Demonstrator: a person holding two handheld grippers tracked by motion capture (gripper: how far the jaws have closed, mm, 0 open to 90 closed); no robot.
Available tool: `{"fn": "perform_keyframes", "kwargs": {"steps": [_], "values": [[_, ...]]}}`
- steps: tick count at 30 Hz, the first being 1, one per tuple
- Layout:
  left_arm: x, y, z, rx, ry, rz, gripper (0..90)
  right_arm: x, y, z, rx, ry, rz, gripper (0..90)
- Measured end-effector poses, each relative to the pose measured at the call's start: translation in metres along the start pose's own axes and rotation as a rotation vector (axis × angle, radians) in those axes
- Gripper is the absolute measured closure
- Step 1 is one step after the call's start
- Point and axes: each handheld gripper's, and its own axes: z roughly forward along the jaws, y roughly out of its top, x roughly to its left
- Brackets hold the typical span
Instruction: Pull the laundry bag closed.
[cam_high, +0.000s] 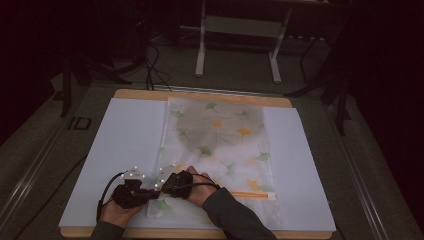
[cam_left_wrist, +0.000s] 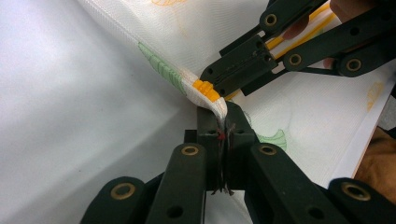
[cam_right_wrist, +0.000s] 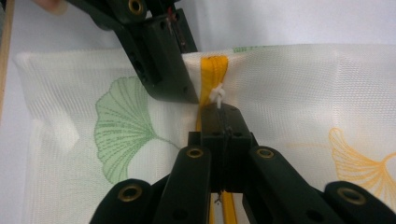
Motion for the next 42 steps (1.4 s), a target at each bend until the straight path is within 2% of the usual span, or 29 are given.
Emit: {"fn": "perform_keyframes", "kwargs": {"steps": [6, 11, 16, 19, 20, 23, 42], "values": [[0.0, 0.0, -0.001, -0.008, -0.007, -0.004, 88.0, 0.0, -0.001, -0.001, 0.005, -0.001, -0.005, 90.0], [0.001, 0.0, -0.002, -0.017, -0.016, -0.011, 88.0, 0.003, 0.001, -0.003, 0.021, -0.026, -0.03, 90.0], [0.001, 0.0, -0.002, -0.024, -0.022, -0.014, 88.0, 0.005, 0.0, -0.005, 0.026, -0.04, -0.036, 90.0], [0.001, 0.0, -0.003, -0.026, -0.023, -0.013, 88.0, 0.007, 0.001, -0.006, 0.035, -0.055, -0.049, 90.0], [0.001, 0.0, -0.003, -0.035, -0.024, -0.02, 88.0, 0.009, 0.002, -0.006, 0.049, -0.08, -0.07, 90.0], [0.002, 0.0, -0.004, -0.036, -0.025, -0.02, 88.0, 0.011, 0.002, -0.005, 0.061, -0.091, -0.08, 90.0], [0.003, 0.0, -0.007, -0.059, -0.043, -0.017, 88.0, 0.011, -0.005, -0.009, 0.071, -0.094, -0.083, 90.0]]}}
